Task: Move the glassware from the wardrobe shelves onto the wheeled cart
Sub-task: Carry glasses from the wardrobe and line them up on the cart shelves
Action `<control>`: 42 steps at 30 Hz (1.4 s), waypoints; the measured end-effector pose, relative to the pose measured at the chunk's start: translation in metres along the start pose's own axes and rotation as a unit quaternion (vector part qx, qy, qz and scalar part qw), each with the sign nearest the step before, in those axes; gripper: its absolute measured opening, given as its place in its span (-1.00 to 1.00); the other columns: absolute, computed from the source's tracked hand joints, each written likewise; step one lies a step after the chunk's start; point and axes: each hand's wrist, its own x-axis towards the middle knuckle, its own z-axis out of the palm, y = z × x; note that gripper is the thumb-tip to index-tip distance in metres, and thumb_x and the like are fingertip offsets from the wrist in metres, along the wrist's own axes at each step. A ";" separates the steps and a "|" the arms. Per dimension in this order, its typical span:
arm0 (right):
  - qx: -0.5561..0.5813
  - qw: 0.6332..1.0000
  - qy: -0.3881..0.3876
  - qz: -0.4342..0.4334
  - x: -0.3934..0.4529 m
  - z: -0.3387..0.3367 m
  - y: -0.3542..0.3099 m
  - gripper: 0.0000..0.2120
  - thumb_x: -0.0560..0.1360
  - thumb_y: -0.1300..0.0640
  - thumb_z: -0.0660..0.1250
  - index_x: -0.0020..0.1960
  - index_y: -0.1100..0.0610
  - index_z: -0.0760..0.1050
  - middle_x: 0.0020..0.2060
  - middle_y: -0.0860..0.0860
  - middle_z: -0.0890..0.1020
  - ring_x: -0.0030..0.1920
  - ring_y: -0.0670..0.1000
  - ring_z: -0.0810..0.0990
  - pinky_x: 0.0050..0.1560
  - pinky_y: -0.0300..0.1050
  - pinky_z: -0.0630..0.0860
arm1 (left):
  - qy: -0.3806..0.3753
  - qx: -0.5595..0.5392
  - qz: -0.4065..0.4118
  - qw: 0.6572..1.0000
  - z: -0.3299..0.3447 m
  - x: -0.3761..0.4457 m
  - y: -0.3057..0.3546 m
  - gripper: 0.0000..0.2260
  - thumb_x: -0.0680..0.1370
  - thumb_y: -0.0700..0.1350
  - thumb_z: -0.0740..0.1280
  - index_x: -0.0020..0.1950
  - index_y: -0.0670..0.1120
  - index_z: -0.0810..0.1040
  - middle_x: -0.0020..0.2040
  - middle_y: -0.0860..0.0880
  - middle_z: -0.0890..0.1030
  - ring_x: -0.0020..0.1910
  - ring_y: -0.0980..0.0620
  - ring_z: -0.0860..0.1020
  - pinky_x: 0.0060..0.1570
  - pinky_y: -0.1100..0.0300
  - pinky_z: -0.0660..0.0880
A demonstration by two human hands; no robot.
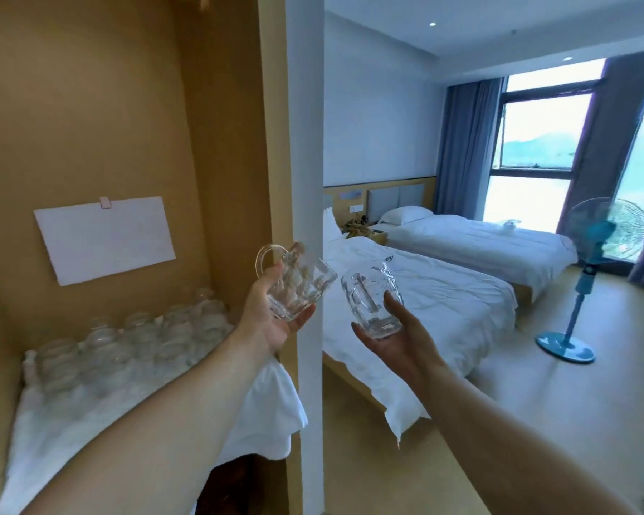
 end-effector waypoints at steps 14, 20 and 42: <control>-0.019 0.994 0.053 -0.091 -0.074 -0.132 -0.128 -0.40 -0.10 0.11 0.80 -0.09 0.12 0.74 0.11 0.24 0.68 0.15 0.27 0.66 0.28 0.35 0.48 | -0.099 -0.006 -0.145 0.984 0.164 0.023 -0.140 -0.50 0.50 0.24 0.41 0.29 -0.06 0.59 0.13 -0.16 0.70 0.12 -0.18 0.64 0.02 0.00 0.63; -0.045 0.982 0.077 -0.169 -0.070 -0.179 -0.166 -0.57 0.13 0.02 0.74 -0.04 0.07 0.75 0.07 0.15 0.70 0.05 0.14 0.71 0.34 0.25 0.46 | -0.151 0.005 -0.204 0.967 0.219 0.064 -0.187 -0.47 0.48 0.26 0.43 0.28 -0.08 0.58 0.13 -0.18 0.70 0.04 -0.17 0.67 -0.05 0.01 0.65; -0.138 0.878 0.350 -0.297 -0.002 -0.305 -0.286 -0.33 0.39 0.33 0.47 0.46 0.34 0.36 0.14 0.23 0.52 0.15 0.22 0.52 0.44 0.30 0.33 | -0.299 0.081 -0.398 0.863 0.395 0.253 -0.337 -0.39 0.43 0.21 0.50 0.37 -0.08 0.51 0.32 -0.19 0.53 0.24 -0.18 0.58 -0.23 0.00 0.64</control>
